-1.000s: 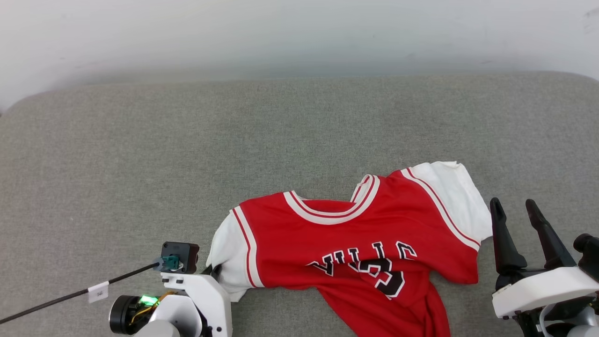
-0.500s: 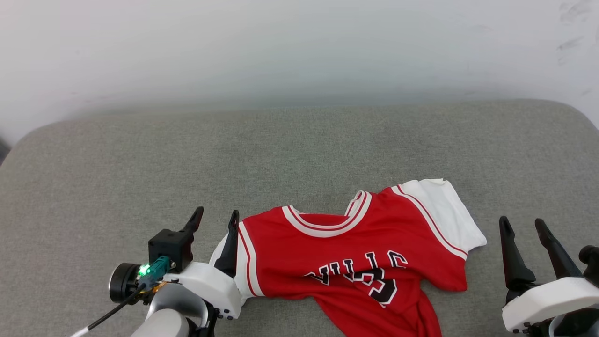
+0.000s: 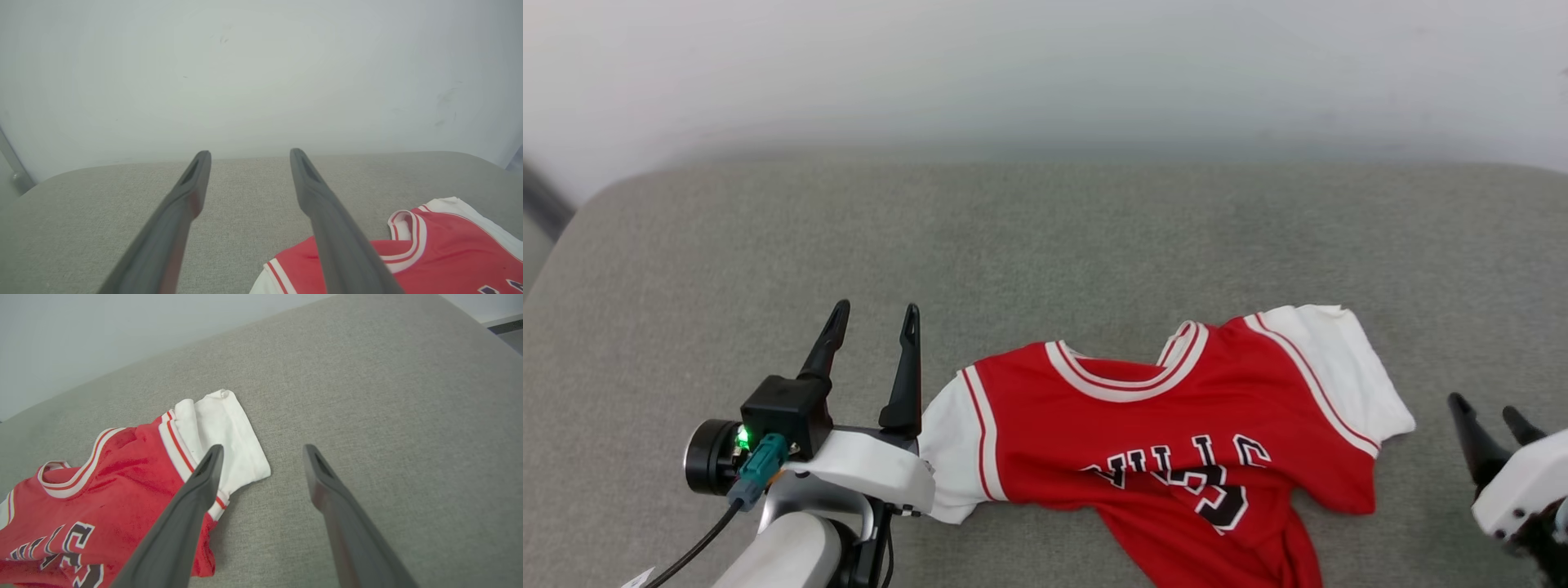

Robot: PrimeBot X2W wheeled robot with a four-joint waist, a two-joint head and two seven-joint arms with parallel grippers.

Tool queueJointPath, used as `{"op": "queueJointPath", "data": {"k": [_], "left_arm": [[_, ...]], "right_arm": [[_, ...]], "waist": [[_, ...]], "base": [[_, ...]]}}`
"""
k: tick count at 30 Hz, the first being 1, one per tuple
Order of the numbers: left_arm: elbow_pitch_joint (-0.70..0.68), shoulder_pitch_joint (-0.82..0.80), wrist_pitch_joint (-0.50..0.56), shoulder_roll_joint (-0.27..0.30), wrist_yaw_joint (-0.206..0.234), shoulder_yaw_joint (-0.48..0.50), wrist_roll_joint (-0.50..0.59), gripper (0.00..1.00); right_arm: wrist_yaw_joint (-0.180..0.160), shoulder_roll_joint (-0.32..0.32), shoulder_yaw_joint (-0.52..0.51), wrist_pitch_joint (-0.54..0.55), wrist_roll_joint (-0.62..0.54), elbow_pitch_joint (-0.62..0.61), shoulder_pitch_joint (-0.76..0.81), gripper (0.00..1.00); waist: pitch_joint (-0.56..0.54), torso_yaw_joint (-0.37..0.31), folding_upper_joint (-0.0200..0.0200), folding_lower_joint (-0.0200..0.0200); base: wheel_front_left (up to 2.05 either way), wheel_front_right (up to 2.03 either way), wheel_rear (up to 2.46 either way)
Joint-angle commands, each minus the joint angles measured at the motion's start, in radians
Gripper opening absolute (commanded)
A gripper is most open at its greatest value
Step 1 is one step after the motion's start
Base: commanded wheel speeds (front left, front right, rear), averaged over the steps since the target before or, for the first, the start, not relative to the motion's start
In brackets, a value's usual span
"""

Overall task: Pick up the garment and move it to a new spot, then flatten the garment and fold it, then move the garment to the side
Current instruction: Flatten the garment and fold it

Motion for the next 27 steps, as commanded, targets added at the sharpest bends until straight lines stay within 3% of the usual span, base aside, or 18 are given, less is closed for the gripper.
{"op": "queueJointPath", "data": {"k": [1, 9, 14, 20, 23, 24, 25, 26, 27], "left_arm": [[-0.006, -0.014, -0.005, 0.001, 0.003, 0.002, 0.006, 1.0], [-0.02, -0.057, -0.025, -0.018, -0.003, 0.016, 0.013, 1.0], [-0.016, -0.087, -0.036, -0.042, -0.016, 0.021, 0.019, 1.0], [0.006, -0.113, -0.045, -0.067, -0.04, 0.031, 0.028, 1.0], [0.031, -0.124, -0.049, -0.082, -0.061, 0.039, 0.031, 1.0], [0.038, -0.123, -0.049, -0.084, -0.068, 0.039, 0.03, 1.0], [0.045, -0.123, -0.049, -0.083, -0.073, 0.039, 0.03, 1.0], [0.051, -0.122, -0.049, -0.084, -0.078, 0.041, 0.025, 1.0], [0.058, -0.121, -0.05, -0.083, -0.082, 0.044, 0.025, 1.0]], "right_arm": [[0.0, -0.012, -0.004, 0.02, 0.007, 0.011, -0.031, 1.0], [0.0, -0.128, 0.03, 0.315, 0.055, 0.131, -0.244, 1.0], [0.0, -0.179, 0.066, 0.412, 0.047, 0.168, -0.361, 1.0], [0.0, -0.199, 0.085, 0.456, 0.023, 0.24, -0.434, 1.0], [0.0, -0.169, 0.104, 0.504, 0.029, 0.335, -0.403, 1.0], [0.0, -0.163, 0.109, 0.512, 0.033, 0.348, -0.397, 0.44], [0.0, -0.162, 0.117, 0.512, 0.037, 0.354, -0.393, 0.18], [0.0, -0.159, 0.122, 0.512, 0.043, 0.359, -0.391, 0.0], [0.0, -0.156, 0.13, 0.508, 0.049, 0.36, -0.389, 0.0]], "waist": [[0.036, 0.028, 0.0, 0.0], [0.168, 0.109, 0.0, 0.0], [0.242, 0.151, 0.0, 0.0], [0.29, 0.179, 0.0, 0.0], [0.301, 0.19, 0.0, 0.0], [0.3, 0.191, 0.0, 0.0], [0.299, 0.191, 0.0, 0.0], [0.297, 0.19, 0.0, 0.0], [0.293, 0.188, 0.0, 0.0]], "base": [[0.0, 0.0, 0.0], [0.0, 0.0, 0.0], [0.0, 0.0, 0.0], [0.0, 0.0, 0.0], [0.0, 0.0, 0.0], [0.0, 0.0, 0.0], [0.0, 0.0, 0.0], [0.0, 0.0, 0.0], [0.0, 0.0, 0.0]]}}
